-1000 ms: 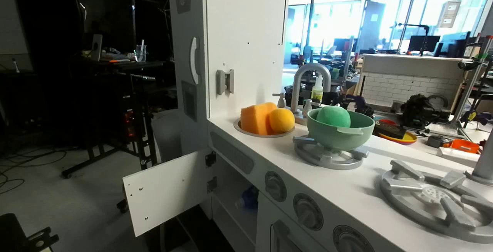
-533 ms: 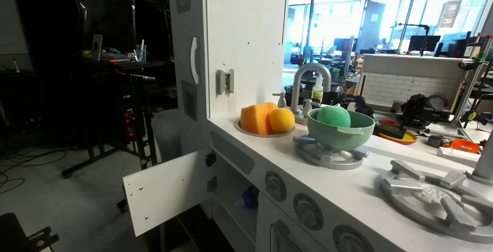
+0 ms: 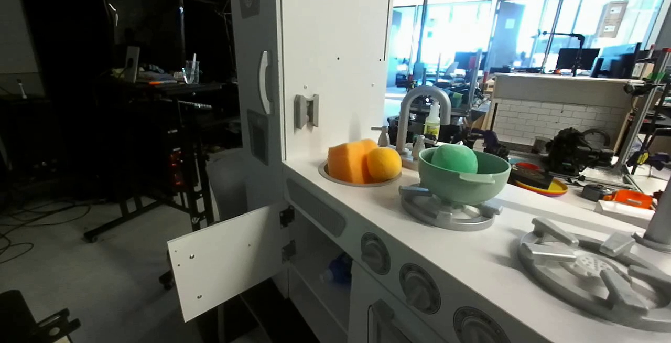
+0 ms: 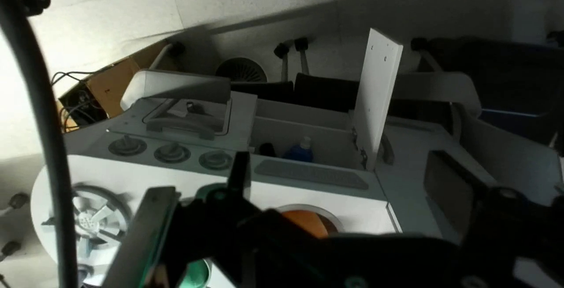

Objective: Open the cabinet and put the yellow objects in the bottom drawer

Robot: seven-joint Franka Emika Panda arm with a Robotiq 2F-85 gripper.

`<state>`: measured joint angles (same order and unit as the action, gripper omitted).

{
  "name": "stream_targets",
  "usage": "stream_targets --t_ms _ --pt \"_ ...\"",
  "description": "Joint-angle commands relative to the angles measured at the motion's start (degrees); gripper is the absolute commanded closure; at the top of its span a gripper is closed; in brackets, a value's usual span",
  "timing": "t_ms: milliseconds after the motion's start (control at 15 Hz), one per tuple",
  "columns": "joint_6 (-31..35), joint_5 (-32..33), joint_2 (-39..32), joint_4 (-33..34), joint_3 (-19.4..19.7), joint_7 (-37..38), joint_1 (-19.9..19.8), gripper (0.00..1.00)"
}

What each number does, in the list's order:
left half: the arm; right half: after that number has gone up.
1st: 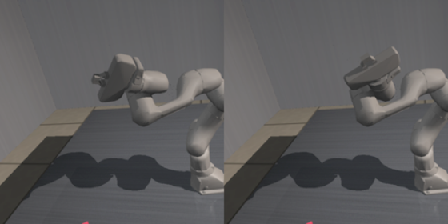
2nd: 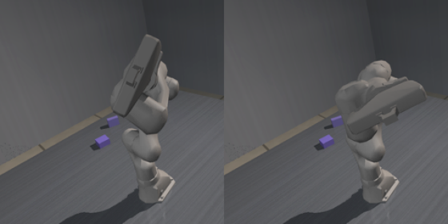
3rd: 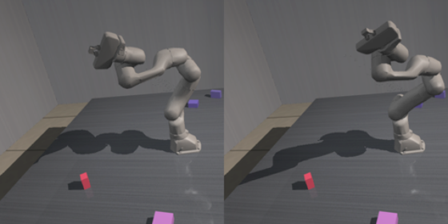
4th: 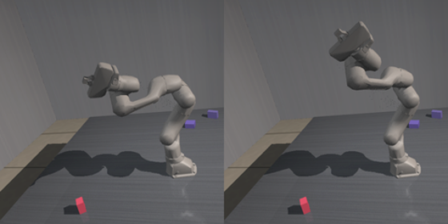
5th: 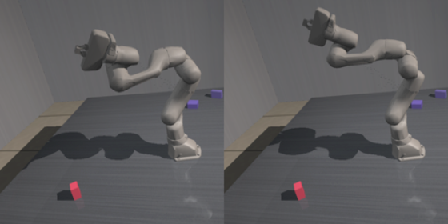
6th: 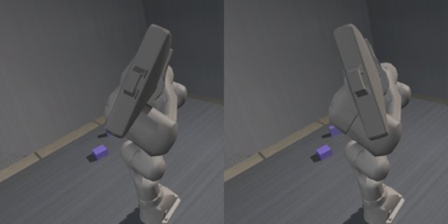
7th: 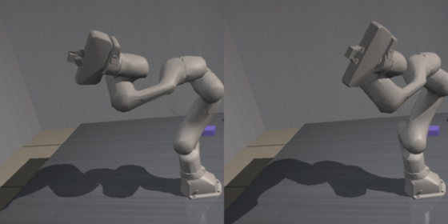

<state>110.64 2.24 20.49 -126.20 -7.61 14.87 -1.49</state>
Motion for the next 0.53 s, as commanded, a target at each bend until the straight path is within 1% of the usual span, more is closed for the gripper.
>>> stream_targets --t_ms 0,67,133,200,400,467 --pt "3.6 5.0 -11.2 8.7 -3.5 8.5 1.1 0.00" --pt "5.7 8.2 -13.3 9.4 -4.8 11.2 1.8 0.00" --pt "7.3 10.8 -15.7 10.6 -5.1 12.9 2.4 0.00" --pt "10.3 13.6 -17.1 10.2 -5.3 14.9 3.0 0.00" --pt "14.3 19.7 -22.5 12.6 -4.2 19.2 5.3 0.00" --pt "15.6 20.7 -24.0 13.2 -3.7 20.1 5.8 0.00"
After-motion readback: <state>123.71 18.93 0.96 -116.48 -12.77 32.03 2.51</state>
